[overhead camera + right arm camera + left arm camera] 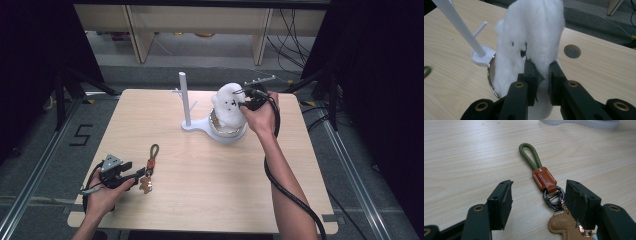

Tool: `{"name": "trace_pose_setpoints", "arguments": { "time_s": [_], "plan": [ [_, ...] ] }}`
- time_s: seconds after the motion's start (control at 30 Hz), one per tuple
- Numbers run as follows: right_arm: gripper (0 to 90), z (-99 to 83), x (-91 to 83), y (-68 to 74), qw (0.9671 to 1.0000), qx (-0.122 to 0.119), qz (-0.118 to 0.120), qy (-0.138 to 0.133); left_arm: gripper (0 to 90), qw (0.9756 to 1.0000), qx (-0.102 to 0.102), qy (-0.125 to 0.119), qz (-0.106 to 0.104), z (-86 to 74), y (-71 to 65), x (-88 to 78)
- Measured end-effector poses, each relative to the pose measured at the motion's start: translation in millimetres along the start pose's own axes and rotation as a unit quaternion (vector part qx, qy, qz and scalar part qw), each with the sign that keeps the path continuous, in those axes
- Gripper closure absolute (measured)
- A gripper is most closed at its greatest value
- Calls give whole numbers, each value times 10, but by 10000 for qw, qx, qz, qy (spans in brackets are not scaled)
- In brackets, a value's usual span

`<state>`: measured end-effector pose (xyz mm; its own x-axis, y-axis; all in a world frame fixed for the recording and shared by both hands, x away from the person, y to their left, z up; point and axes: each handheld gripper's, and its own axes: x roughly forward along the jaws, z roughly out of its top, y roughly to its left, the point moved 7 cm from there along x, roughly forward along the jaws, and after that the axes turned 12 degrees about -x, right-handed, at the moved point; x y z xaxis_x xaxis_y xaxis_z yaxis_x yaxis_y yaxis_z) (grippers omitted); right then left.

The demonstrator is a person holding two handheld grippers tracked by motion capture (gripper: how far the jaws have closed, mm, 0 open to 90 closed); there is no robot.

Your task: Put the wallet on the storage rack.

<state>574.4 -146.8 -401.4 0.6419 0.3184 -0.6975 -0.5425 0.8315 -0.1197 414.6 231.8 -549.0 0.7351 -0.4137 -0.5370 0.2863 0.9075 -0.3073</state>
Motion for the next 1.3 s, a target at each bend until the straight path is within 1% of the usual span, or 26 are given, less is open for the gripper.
{"name": "trace_pose_setpoints", "arguments": {
  "time_s": [0.07, 0.17, 0.3, 0.37, 0.4, 0.47, 0.63, 0.67, 0.7, 0.73, 0.77, 0.8, 0.87, 0.9, 0.97, 1.0, 1.07, 1.13, 1.17, 1.2, 1.23, 1.27, 1.3],
  "plan": [
    [806, -12, 26, 18, 10000, 48, -2, 15, 381, 10000, 7, 19, 22, -4, 3, -3],
    [805, -28, 79, 38, 10000, 44, 15, -3, 381, 10000, 13, 29, 25, -7, 5, -3],
    [805, -42, 115, 50, 10000, 14, -21, 7, 381, 10000, 23, 31, 24, -8, 5, -3],
    [804, -60, 145, 68, 10000, 74, -45, 22, 381, 10000, 20, 15, -1, -7, 0, -3],
    [803, -70, 164, 67, 10000, 14, -52, 15, 381, 10000, 17, 13, -2, -7, 0, -3],
    [801, -91, 184, 86, 9999, 91, -54, 49, 381, 10000, 20, 13, 2, -7, 2, -4],
    [796, -132, 236, 87, 9998, 171, -128, 52, 381, 10000, 21, 33, 26, -13, 4, -3],
    [794, -138, 241, 80, 9998, 142, -144, 50, 380, 10000, 15, 37, 20, -15, -1, -2],
    [792, -149, 245, 88, 9996, 212, -170, 75, 381, 10000, 9, 20, -11, -14, -4, 2],
    [789, -155, 257, 83, 9996, 202, -196, 54, 381, 10000, 9, 20, -11, -14, -4, 2],
    [787, -164, 266, 94, 9994, 270, -216, 69, 381, 10000, 15, 19, -6, -12, -4, 0],
    [783, -173, 273, 80, 9995, 208, -251, 63, 381, 10000, 12, 15, -5, -11, -3, -1],
    [778, -192, 301, 82, 9994, 214, -269, 27, 381, 10000, 18, 17, 4, -13, 1, -2],
    [774, -207, 310, 84, 9991, 257, -323, 36, 381, 10000, 12, 15, 4, -14, 1, -2],
    [765, -226, 329, 61, 9991, 164, -383, 32, 381, 10000, 0, 18, 1, -17, -2, -1],
    [762, -243, 333, 78, 9989, 244, -398, 85, 381, 10000, 0, 22, 13, -18, -1, 0],
    [758, -246, 354, 69, 9990, 180, -421, 8, 381, 10000, 2, 32, 22, -18, -1, -1],
    [755, -247, 354, 79, 9990, 183, -416, 20, 381, 10000, 8, 20, 0, -16, -3, 1],
    [753, -246, 359, 71, 9988, 109, -475, 13, 381, 10000, 11, 14, -5, -15, -3, 1],
    [751, -250, 354, 105, 9984, 239, -513, 69, 381, 10000, 0, 11, -1, -16, -4, 1],
    [751, -250, 354, 105, 9984, 239, -513, 69, 381, 10000, 0, 11, -1, -16, -4, 1],
    [738, -254, 361, 77, 9984, 28, -561, 74, 381, 10000, -1, 11, -2, -16, -5, 1],
    [738, -254, 361, 77, 9984, 28, -561, 74, 381, 10000, -1, 11, -2, -16, -5, 1]
  ]
}}
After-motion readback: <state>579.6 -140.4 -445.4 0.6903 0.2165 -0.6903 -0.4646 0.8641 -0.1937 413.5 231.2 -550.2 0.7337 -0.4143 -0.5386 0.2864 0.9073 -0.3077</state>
